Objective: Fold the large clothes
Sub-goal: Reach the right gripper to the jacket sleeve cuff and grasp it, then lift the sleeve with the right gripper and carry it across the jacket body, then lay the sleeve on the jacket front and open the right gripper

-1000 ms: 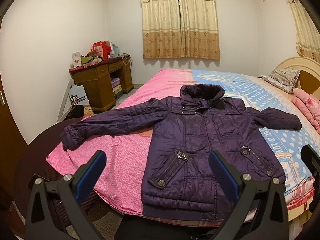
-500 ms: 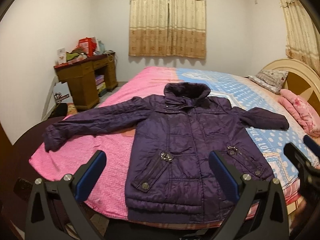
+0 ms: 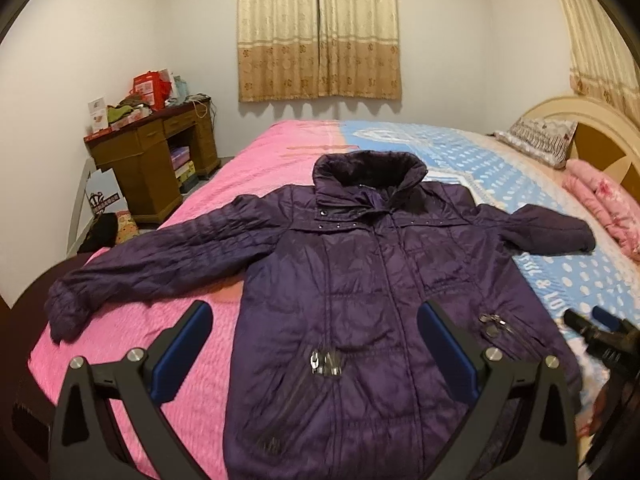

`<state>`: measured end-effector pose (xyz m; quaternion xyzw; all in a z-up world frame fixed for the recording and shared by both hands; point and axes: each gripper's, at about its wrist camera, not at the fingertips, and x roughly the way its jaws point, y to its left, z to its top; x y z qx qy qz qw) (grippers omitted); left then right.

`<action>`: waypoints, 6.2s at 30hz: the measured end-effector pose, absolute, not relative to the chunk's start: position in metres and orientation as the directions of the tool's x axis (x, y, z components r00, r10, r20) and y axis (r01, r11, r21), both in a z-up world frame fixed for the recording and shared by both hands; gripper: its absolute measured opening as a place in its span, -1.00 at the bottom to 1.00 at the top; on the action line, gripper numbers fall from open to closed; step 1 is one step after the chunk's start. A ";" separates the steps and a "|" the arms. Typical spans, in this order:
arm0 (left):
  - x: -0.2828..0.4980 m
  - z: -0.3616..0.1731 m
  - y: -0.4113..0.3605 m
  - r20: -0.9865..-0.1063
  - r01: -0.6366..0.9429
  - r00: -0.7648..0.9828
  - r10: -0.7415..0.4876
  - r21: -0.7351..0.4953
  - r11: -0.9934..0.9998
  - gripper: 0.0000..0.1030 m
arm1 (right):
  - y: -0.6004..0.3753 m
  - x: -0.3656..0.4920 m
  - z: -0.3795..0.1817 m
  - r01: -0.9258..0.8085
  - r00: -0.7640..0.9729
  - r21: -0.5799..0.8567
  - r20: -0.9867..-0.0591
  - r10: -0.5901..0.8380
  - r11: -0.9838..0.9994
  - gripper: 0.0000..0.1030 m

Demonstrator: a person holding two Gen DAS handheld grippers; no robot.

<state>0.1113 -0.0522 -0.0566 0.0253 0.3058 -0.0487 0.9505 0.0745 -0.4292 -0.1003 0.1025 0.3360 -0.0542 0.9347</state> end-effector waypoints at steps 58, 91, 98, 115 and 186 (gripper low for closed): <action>0.250 -0.110 -0.112 -0.695 0.122 0.718 -0.053 0.051 0.991 1.00 | -0.823 0.217 -0.083 0.573 0.770 0.446 -0.579 -0.267 0.687 -0.35; 0.216 -0.098 -0.003 -0.638 0.027 0.757 -0.140 -0.185 0.982 1.00 | -0.370 0.241 0.133 -0.160 0.942 -0.115 -0.315 0.116 0.980 -0.51; 0.213 -0.100 0.025 -0.635 -0.015 0.763 -0.121 -0.205 0.979 1.00 | -0.284 0.263 0.079 -0.303 0.888 -0.115 -0.396 0.236 0.946 -0.51; 0.223 -0.110 0.036 -0.683 -0.034 0.720 -0.120 -0.207 0.978 1.00 | -0.268 0.278 -0.115 -0.412 0.635 0.111 -0.677 0.372 0.904 0.44; 0.233 -0.134 -0.038 -0.663 0.214 0.597 -0.451 -0.410 0.886 -0.53 | -0.485 0.302 -0.138 0.097 0.675 0.302 -0.720 0.161 0.948 0.13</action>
